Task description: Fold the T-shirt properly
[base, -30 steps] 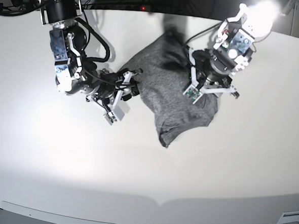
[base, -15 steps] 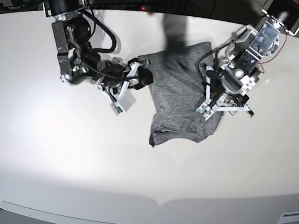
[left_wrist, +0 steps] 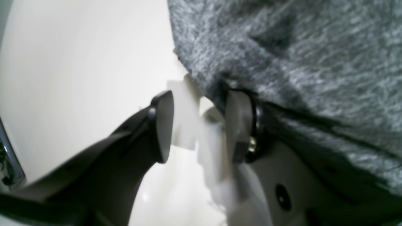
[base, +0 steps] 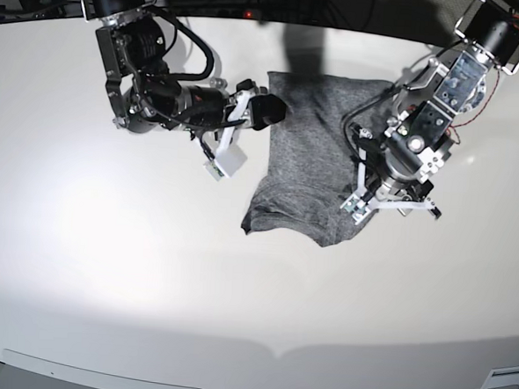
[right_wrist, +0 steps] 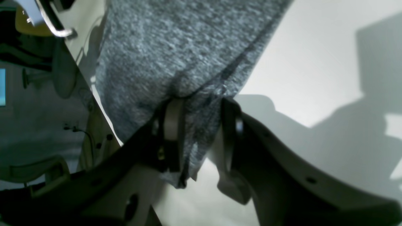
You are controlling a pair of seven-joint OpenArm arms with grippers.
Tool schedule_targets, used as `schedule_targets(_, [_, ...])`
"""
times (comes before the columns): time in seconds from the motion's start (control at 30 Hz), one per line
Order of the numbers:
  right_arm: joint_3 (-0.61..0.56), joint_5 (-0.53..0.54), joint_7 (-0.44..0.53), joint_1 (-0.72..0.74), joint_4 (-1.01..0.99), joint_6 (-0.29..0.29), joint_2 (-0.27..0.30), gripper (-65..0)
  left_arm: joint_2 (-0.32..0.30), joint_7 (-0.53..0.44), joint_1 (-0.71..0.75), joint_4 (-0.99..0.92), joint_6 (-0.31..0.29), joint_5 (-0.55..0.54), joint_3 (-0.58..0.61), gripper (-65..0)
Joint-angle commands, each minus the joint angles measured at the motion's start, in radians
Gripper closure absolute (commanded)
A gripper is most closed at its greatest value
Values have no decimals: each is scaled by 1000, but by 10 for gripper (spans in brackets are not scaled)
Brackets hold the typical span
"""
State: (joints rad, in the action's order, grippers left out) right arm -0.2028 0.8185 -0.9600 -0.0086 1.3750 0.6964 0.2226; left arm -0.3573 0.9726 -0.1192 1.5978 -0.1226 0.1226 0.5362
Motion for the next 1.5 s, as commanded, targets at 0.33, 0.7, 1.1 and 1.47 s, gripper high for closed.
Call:
schedule_targets(0.33, [225, -3, 55, 8, 240, 2, 4, -206, -7, 6, -88, 126, 149, 34, -6, -260])
schedule_targets(0.7, [450, -2, -80, -2, 337, 2, 5, -206, -192, 100, 3, 464, 203, 27, -104, -260])
schedule_targets(1.1, [638, 50, -100, -275, 412, 2, 142, -206, -261, 115, 450, 746, 205, 0, -508, -260])
schedule_targets(1.47, [863, 162, -159, -611, 517, 2, 174, -206, -258, 91, 835, 758, 205, 8, -662, -260])
